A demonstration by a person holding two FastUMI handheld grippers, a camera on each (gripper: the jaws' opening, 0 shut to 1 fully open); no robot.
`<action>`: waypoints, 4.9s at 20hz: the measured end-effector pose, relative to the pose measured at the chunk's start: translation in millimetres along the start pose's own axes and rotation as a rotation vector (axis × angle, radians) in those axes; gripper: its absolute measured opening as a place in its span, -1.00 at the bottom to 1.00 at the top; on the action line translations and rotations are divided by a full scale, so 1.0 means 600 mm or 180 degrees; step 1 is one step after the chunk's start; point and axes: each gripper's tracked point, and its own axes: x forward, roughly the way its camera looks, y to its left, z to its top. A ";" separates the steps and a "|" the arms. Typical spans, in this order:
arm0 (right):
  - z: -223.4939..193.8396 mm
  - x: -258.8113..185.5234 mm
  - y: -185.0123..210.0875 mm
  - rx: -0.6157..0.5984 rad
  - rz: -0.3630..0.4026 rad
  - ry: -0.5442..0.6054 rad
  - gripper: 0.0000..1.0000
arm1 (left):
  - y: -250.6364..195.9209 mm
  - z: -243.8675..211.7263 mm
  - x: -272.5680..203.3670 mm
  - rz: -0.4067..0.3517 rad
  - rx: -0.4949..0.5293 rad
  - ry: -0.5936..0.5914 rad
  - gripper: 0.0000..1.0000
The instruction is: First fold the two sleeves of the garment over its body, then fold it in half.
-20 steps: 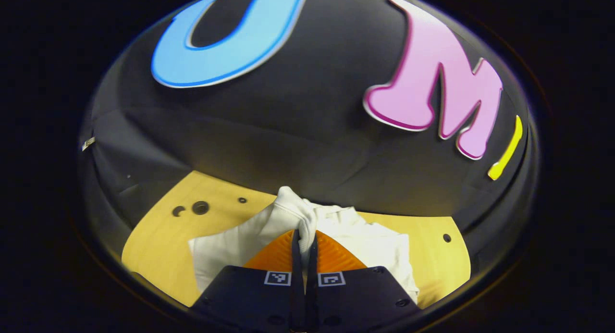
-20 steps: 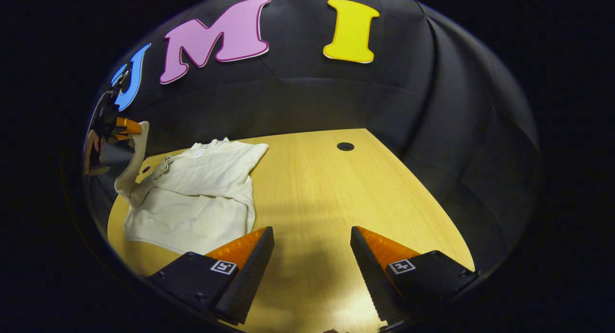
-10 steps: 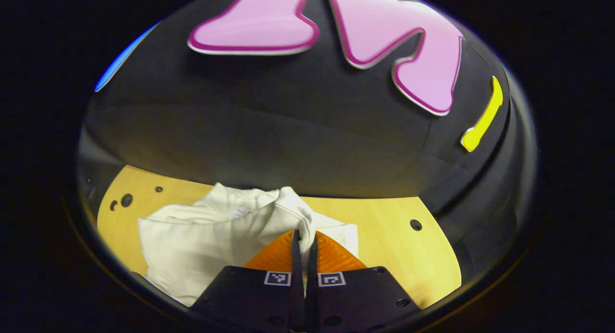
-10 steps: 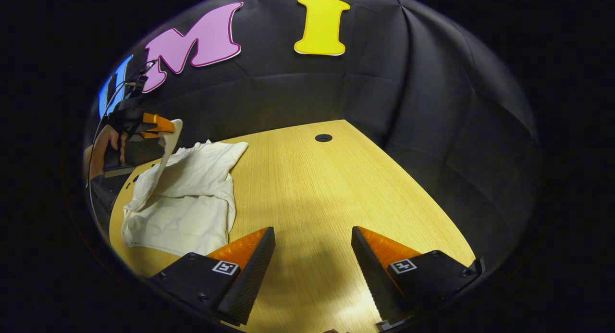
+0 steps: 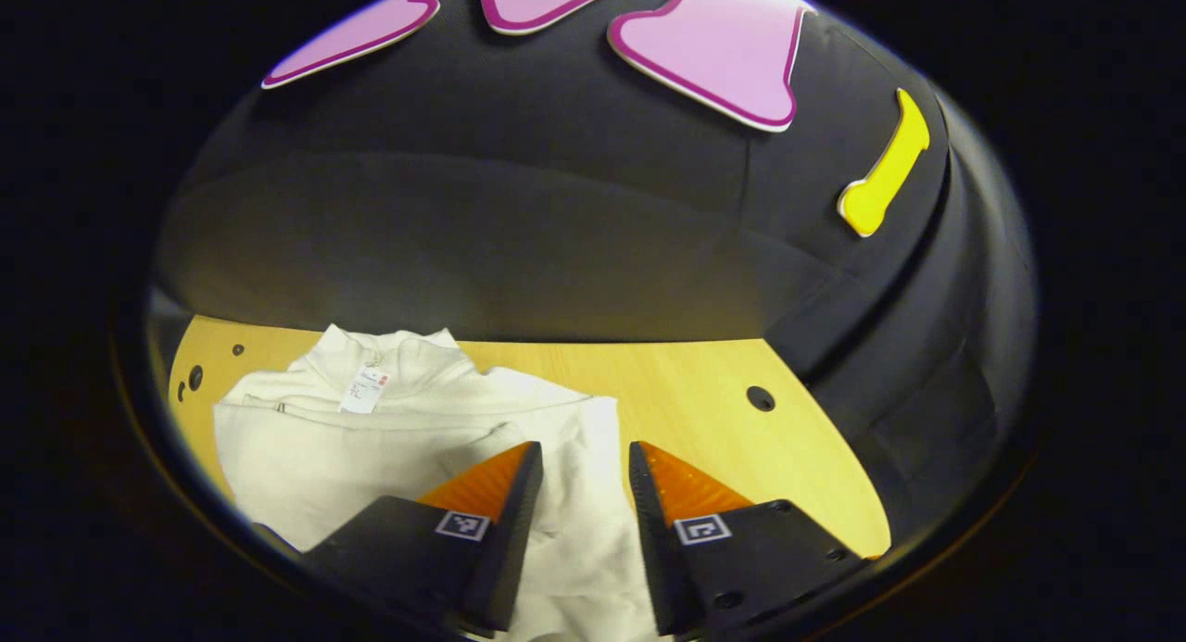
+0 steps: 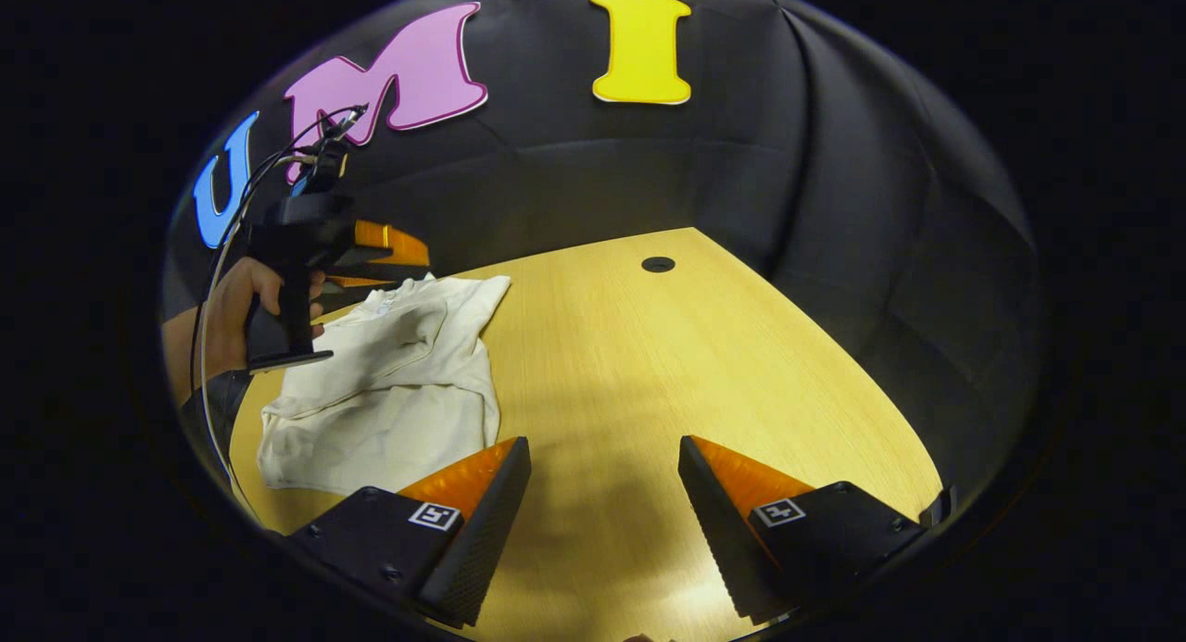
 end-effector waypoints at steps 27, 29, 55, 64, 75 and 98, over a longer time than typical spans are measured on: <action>-0.077 0.093 0.226 -0.0422 0.0428 0.0484 0.99 | 0.451 -0.352 -0.416 0.1448 -0.0645 0.0473 0.96; -0.086 0.098 0.230 -0.0428 0.0391 0.0525 0.98 | 0.455 -0.371 -0.419 0.1448 -0.0639 0.0547 0.96; -0.129 0.124 0.301 -0.0638 0.0811 0.0758 -0.87 | 0.374 -0.396 -0.342 0.1037 -0.0273 0.0444 -0.86; -0.095 0.129 0.328 -0.0527 0.1132 0.0386 -0.89 | 0.385 -0.347 -0.356 0.1139 -0.0575 -0.0138 -0.87; 0.050 0.183 0.387 -0.0200 0.1225 -0.0196 -0.89 | 0.410 -0.179 -0.328 0.1252 -0.0771 -0.0892 -0.87; 0.260 0.411 0.440 -0.0271 0.0866 -0.0822 -0.89 | 0.563 0.021 -0.122 0.1244 -0.0637 -0.1217 -0.88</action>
